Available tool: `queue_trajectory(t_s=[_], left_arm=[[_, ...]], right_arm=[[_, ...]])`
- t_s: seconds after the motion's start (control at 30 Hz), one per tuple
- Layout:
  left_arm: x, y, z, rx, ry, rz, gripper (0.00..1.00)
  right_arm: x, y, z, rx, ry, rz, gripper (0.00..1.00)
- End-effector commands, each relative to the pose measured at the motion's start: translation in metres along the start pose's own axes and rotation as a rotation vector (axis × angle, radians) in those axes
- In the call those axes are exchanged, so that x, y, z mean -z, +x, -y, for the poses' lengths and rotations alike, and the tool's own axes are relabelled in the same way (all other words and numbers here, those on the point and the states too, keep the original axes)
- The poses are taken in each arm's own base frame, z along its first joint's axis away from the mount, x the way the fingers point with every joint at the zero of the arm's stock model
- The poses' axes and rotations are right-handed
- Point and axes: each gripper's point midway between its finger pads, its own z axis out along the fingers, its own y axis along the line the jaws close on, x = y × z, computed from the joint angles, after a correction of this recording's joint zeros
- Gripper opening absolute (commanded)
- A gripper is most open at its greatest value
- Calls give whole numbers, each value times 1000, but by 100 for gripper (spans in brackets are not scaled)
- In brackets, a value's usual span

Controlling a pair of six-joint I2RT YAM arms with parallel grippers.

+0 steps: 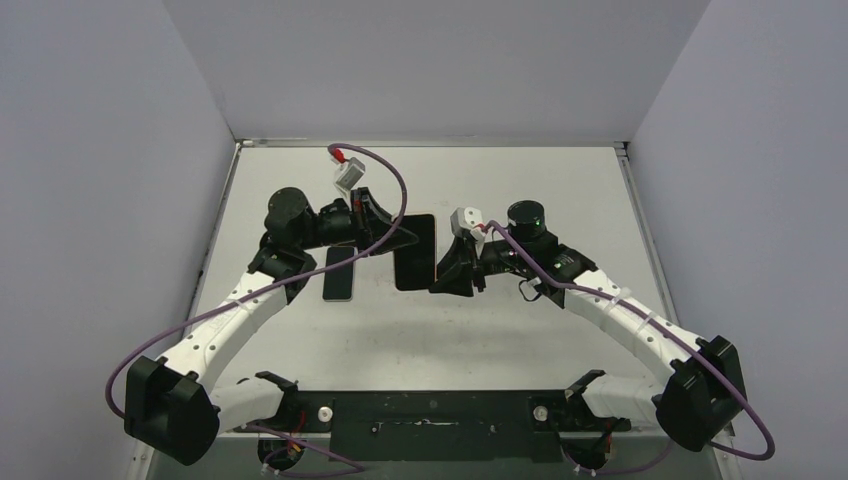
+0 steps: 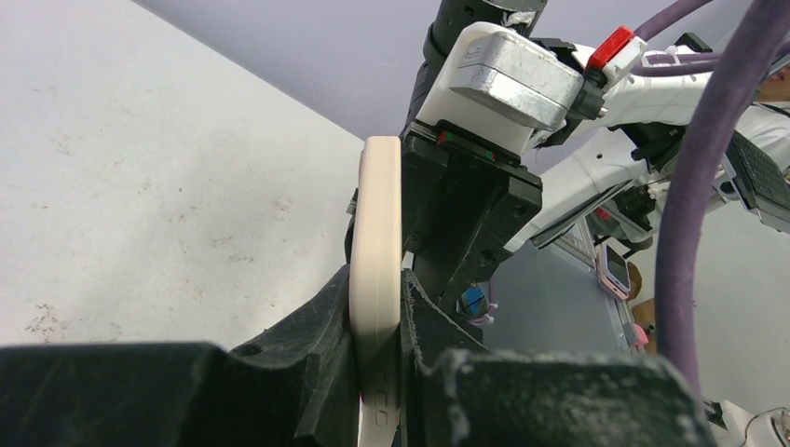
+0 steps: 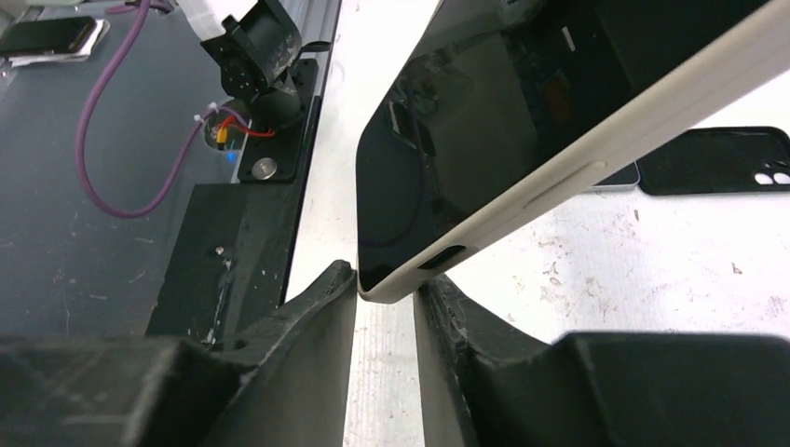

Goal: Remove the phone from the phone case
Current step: Remove the phone case from the phone.

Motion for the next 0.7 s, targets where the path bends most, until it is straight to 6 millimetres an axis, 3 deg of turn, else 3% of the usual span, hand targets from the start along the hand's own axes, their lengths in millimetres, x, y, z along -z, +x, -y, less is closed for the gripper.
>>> queue_trajectory(t_s=[0.0, 0.13, 0.47, 0.67], left_arm=[[1, -24, 27, -83, 61, 41, 0], [-1, -24, 24, -25, 51, 31, 0], [-9, -28, 24, 210, 85, 27, 0], [-11, -19, 19, 315, 106, 11, 0]], right_arm=[[-1, -16, 0, 97, -32, 15, 22], [0, -10, 6, 162, -13, -26, 0], [-2, -1, 30, 351, 78, -152, 0], [-2, 1, 43, 440, 111, -202, 0]])
